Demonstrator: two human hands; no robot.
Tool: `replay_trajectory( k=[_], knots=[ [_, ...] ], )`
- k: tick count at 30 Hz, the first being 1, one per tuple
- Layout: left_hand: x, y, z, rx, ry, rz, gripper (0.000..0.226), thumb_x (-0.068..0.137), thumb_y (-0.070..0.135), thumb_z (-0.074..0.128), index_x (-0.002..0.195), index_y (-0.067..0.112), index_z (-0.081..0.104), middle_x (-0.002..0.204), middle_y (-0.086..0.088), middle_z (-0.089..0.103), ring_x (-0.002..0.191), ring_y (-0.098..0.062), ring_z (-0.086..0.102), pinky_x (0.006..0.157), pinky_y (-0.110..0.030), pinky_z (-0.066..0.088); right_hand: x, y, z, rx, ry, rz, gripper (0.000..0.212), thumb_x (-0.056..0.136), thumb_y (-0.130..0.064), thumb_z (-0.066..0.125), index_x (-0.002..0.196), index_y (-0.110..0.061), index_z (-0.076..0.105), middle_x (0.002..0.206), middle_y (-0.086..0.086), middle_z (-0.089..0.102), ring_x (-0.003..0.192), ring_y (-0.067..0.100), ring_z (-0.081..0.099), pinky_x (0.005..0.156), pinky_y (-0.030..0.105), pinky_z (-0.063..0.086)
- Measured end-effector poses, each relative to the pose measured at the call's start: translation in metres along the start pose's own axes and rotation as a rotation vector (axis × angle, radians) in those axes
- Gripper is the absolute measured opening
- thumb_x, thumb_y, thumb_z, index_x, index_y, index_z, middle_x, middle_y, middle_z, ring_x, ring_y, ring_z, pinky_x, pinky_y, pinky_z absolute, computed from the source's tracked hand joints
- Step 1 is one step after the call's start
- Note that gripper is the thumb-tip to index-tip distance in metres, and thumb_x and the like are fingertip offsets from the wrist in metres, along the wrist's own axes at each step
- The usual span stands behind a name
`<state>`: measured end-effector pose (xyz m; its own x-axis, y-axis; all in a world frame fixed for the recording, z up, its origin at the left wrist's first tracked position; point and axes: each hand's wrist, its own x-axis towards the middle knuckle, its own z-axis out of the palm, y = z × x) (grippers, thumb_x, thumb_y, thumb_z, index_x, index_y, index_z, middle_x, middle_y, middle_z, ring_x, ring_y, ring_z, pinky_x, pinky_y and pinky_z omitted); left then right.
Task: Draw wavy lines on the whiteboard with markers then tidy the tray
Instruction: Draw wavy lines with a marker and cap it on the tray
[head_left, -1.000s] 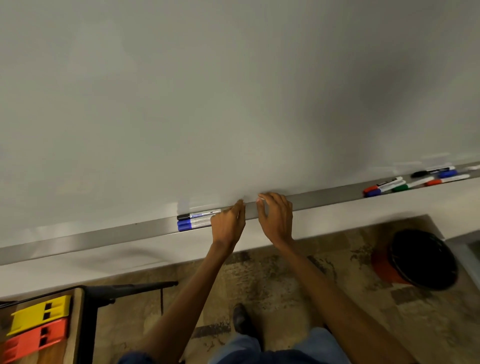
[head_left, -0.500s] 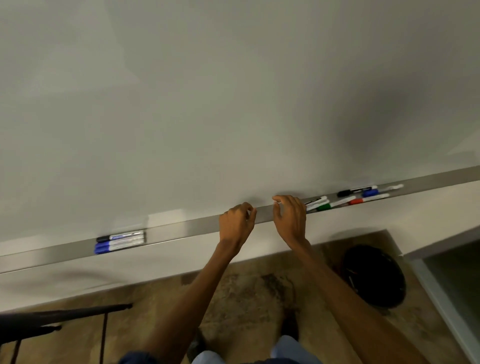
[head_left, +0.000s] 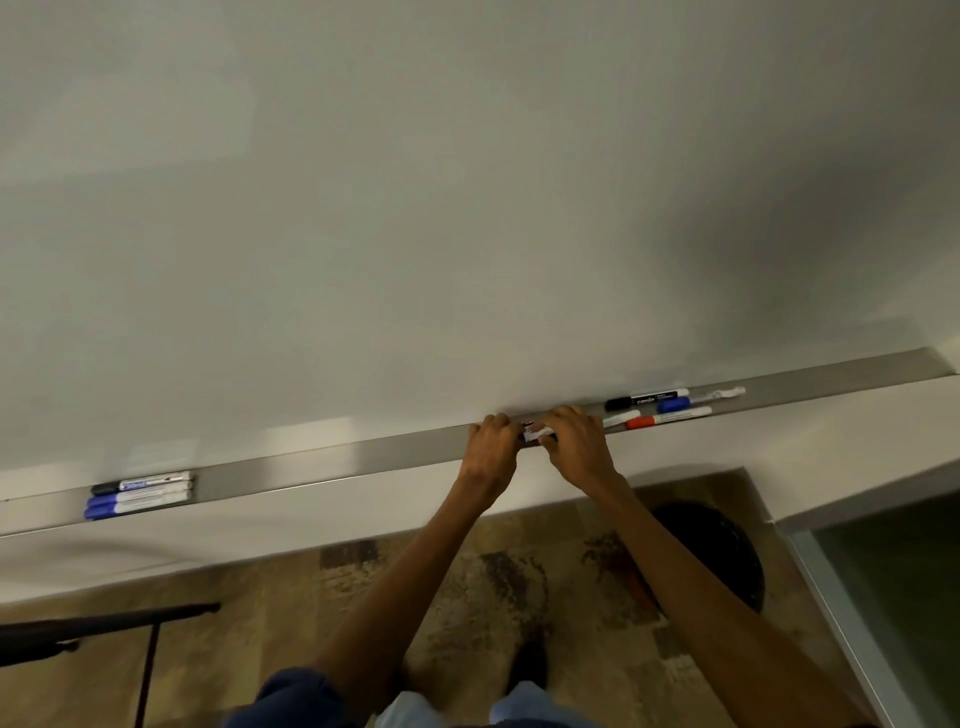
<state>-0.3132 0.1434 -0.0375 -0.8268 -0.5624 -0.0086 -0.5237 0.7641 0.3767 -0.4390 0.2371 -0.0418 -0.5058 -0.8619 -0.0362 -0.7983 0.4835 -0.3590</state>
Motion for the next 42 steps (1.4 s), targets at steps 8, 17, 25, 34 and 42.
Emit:
replay_trajectory(
  k=[8,17,25,34,42],
  knots=[
    [0.006,-0.014,0.01,-0.082,-0.012,0.012,0.019,0.095,0.013,0.057,0.11,0.014,0.069,0.118,-0.008,0.066,0.104,-0.027,0.057,0.089,-0.038,0.049,0.017,-0.004,0.0,-0.049,-0.074,-0.064,0.025,0.087,-0.032,0.068,0.111,-0.027,0.068,0.116,0.0,0.063,0.117,0.021,0.049,0.099,0.041,0.035],
    [-0.005,-0.024,-0.023,-0.85,0.128,-0.304,0.007,0.091,0.008,0.065,0.093,0.008,0.072,0.087,-0.001,0.07,0.079,-0.013,0.062,0.07,-0.01,0.047,0.013,-0.016,-0.003,0.072,-0.014,-0.229,0.018,0.094,-0.021,0.059,0.11,-0.013,0.059,0.114,0.007,0.058,0.105,0.024,0.055,0.091,0.037,0.043],
    [-0.014,0.001,-0.06,-1.616,0.293,-0.598,0.022,0.09,0.016,0.067,0.101,-0.001,0.072,0.092,-0.016,0.072,0.087,-0.021,0.068,0.083,-0.029,0.057,0.012,-0.055,-0.036,0.12,0.106,-0.237,0.04,0.097,-0.054,0.037,0.108,-0.02,0.054,0.084,-0.003,0.069,0.068,0.016,0.065,0.062,0.029,0.054],
    [-0.021,0.017,-0.087,-1.615,0.519,-0.587,0.022,0.095,0.018,0.06,0.093,-0.001,0.071,0.085,-0.015,0.069,0.083,-0.022,0.066,0.08,-0.027,0.057,0.011,-0.084,-0.053,0.15,0.226,-0.251,0.051,0.092,-0.06,0.043,0.122,-0.025,0.066,0.089,0.002,0.076,0.074,0.021,0.07,0.064,0.027,0.052],
    [-0.027,0.019,-0.141,-1.415,0.638,-0.401,0.016,0.093,0.021,0.065,0.081,0.016,0.074,0.082,-0.005,0.072,0.088,-0.022,0.069,0.092,-0.038,0.053,0.006,-0.098,-0.067,0.183,0.281,-0.145,0.075,0.078,-0.086,0.024,0.062,-0.019,0.053,0.055,-0.003,0.058,0.049,0.017,0.055,0.051,0.032,0.051]
  ],
)
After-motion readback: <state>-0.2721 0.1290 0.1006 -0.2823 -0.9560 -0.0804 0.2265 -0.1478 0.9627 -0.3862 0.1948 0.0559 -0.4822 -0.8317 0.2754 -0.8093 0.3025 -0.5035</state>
